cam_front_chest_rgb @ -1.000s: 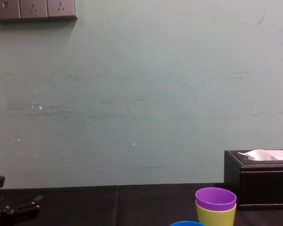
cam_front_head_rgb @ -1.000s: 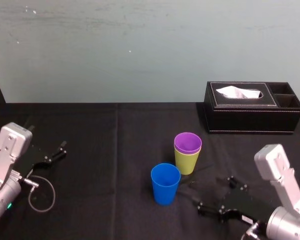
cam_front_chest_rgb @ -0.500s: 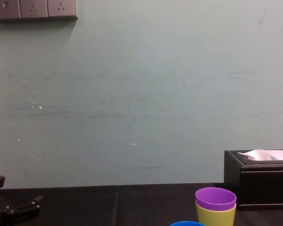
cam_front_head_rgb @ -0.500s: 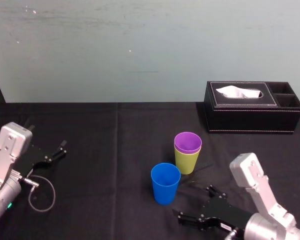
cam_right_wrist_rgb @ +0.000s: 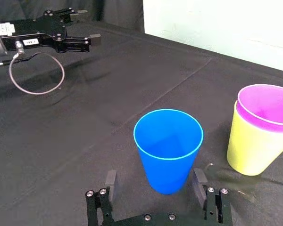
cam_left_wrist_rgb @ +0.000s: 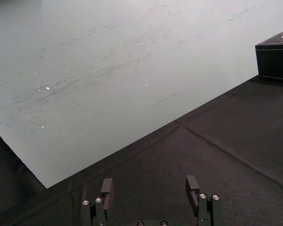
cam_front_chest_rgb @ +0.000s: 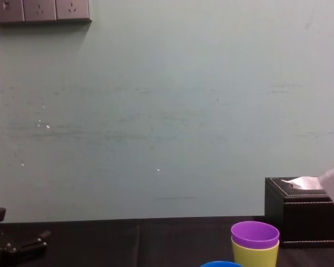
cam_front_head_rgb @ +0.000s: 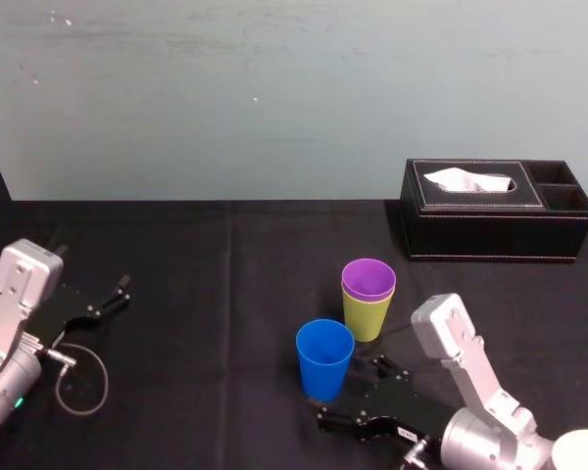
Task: Stack the three plastic cups sequentially using one hand.
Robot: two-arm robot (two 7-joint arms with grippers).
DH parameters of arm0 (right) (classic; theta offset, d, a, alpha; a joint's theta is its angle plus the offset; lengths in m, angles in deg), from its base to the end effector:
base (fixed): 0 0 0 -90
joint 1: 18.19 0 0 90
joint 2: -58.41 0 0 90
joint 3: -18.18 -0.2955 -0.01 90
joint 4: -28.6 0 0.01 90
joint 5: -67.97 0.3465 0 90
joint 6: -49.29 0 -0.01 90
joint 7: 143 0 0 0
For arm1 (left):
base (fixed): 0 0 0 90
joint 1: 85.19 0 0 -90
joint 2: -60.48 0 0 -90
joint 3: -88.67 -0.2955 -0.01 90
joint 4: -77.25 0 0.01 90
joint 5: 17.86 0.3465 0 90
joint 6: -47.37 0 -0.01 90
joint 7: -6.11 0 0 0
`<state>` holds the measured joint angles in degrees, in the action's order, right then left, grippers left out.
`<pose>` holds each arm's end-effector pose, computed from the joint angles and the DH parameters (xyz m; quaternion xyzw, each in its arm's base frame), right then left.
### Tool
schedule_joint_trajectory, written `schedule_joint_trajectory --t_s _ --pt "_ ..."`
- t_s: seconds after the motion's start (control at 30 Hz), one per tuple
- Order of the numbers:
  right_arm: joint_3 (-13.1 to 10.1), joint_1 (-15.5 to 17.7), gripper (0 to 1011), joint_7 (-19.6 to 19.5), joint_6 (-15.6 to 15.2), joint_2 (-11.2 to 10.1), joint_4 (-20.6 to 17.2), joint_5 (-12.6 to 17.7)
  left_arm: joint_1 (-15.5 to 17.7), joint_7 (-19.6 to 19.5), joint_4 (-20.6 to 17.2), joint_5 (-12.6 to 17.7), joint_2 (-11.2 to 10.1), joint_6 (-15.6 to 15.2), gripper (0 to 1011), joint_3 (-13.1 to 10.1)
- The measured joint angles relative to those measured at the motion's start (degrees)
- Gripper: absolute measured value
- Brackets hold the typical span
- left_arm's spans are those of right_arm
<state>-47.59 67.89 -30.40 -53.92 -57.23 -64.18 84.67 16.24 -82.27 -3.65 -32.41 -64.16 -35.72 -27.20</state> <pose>0.3554 0.0104 -0.3035 -0.1573 0.0543 -0.3775 0.9109 0.3946 0.0758 -0.3140 0.1414 -0.1324 0.5799 0.7913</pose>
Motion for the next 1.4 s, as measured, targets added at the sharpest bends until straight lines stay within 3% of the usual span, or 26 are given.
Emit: schedule_joint_trajectory --t_s 0.47,1.4 --pt "0.74 -1.57 1004 -0.55 1.4 2.13 2.33 -0.96 0.0 0.0 0.0 0.0 0.0 0.0 1000 0.0" --pt "-0.62 -2.16 1004 -2.34 2.09 4.81 3.96 -2.36 0.0 0.0 0.0 0.0 0.0 0.0 1000 -0.01"
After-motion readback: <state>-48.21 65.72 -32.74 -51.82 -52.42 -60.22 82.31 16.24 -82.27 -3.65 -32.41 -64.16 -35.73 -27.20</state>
